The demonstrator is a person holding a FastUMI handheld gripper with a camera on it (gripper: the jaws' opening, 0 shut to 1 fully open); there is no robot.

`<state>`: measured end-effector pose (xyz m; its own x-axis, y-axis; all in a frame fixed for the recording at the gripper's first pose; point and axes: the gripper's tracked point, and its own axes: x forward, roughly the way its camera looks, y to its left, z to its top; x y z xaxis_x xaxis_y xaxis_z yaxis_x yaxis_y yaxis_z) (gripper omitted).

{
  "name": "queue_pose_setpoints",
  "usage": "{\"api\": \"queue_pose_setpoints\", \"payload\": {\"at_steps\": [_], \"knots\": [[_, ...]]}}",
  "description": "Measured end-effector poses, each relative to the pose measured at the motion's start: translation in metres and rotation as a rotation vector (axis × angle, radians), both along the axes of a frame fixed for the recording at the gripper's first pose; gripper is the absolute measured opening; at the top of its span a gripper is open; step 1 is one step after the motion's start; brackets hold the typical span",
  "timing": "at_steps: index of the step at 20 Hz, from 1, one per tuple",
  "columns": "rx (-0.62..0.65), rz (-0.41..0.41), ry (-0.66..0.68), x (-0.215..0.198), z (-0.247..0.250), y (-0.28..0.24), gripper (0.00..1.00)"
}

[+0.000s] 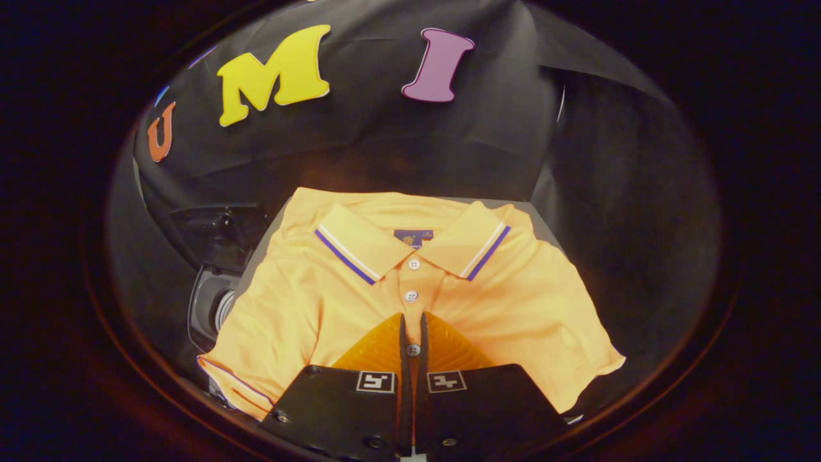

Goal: Put the clothes into the washing machine and then close the washing machine lid.

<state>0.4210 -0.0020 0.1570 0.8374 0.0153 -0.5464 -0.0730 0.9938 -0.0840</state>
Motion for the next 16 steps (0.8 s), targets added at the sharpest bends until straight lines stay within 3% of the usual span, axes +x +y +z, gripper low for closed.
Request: {"api": "queue_pose_setpoints", "payload": {"at_steps": [4, 9, 16], "knots": [[-0.069, 0.022, -0.107, -0.009, 0.035, 0.007, 0.05], [-0.055, 0.044, -0.232, -0.019, 0.086, 0.03, 0.05], [-0.014, 0.164, -0.306, -0.04, 0.136, 0.1, 0.05]]}}
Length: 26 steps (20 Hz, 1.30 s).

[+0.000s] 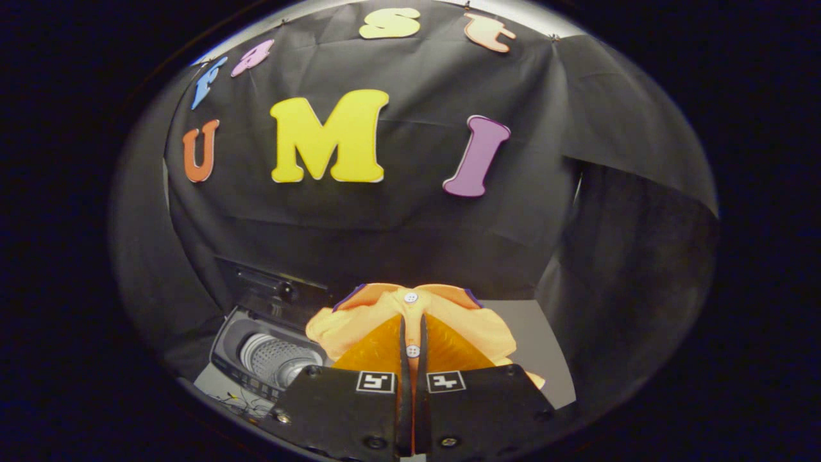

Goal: Put the clothes into the washing machine and then close the washing machine lid.

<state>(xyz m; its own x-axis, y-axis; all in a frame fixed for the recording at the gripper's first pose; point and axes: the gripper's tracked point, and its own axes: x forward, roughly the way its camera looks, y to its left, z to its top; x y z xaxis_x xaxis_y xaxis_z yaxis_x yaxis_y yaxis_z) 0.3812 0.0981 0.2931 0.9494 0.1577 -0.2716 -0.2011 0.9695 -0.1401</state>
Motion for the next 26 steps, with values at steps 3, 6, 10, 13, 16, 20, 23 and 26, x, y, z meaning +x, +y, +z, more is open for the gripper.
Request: {"api": "queue_pose_setpoints", "payload": {"at_steps": [3, 6, 10, 13, 16, 20, 23, 26], "knots": [[0.005, 0.06, -0.014, -0.004, 0.009, 0.037, 0.05], [0.0, 0.115, -0.021, -0.006, 0.015, 0.074, 0.05], [0.004, 0.19, -0.02, -0.01, 0.019, 0.124, 0.05], [-0.007, 0.244, -0.016, -0.012, 0.016, 0.162, 0.05], [-0.018, 0.302, 0.001, -0.019, 0.009, 0.201, 0.05], [-0.029, 0.363, 0.019, -0.024, 0.0, 0.245, 0.05], [-0.028, 0.396, 0.028, -0.027, -0.006, 0.272, 0.05], [-0.033, 0.416, 0.043, -0.026, -0.012, 0.292, 0.05]]}}
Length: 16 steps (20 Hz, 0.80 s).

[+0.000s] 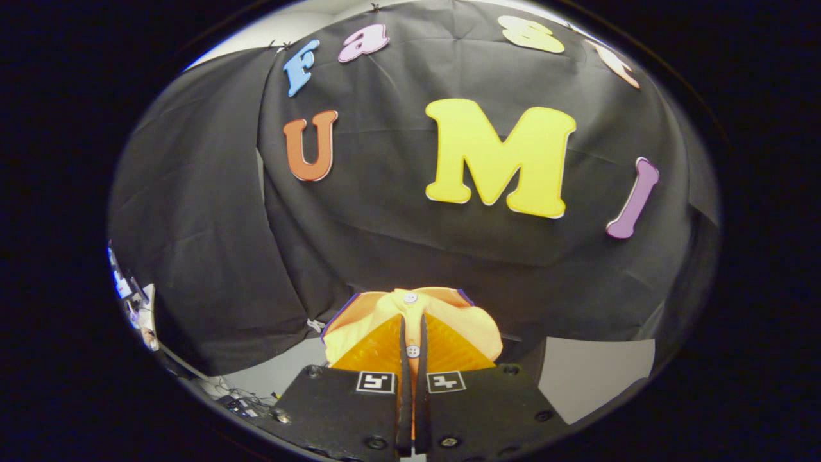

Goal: Put the clothes into the washing machine and then close the washing machine lid.

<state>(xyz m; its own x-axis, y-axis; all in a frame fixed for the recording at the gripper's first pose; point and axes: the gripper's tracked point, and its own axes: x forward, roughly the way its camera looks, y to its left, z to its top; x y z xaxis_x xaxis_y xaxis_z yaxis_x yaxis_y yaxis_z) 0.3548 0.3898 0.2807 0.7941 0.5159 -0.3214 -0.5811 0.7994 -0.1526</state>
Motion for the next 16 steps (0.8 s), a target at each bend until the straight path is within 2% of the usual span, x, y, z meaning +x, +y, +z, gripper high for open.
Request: {"api": "queue_pose_setpoints", "payload": {"at_steps": [6, 16], "knots": [[-0.03, 0.021, 0.043, 0.005, -0.031, 0.03, 0.05], [-0.08, -0.033, 0.186, 0.032, -0.115, 0.037, 0.05]]}}
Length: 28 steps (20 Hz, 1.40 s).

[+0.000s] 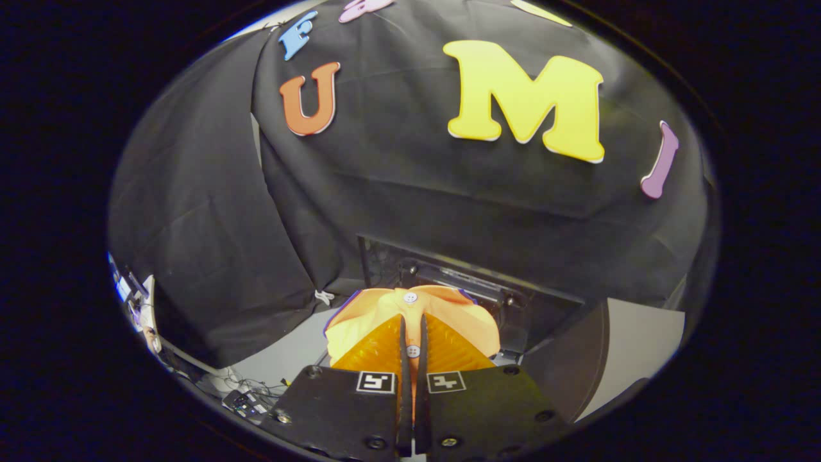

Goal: Put the clothes into the washing machine and then close the washing machine lid.

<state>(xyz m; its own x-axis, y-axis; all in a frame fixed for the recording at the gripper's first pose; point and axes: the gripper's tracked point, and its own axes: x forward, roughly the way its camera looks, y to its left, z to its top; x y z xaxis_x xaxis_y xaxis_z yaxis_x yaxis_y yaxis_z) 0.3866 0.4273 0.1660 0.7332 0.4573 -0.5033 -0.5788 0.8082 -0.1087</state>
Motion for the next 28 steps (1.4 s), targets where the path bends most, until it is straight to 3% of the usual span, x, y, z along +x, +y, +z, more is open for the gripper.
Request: {"api": "queue_pose_setpoints", "payload": {"at_steps": [14, 28], "knots": [[-0.113, -0.078, 0.089, 0.047, -0.127, 0.001, 0.05], [-0.194, -0.17, 0.219, 0.062, -0.237, -0.01, 0.05]]}}
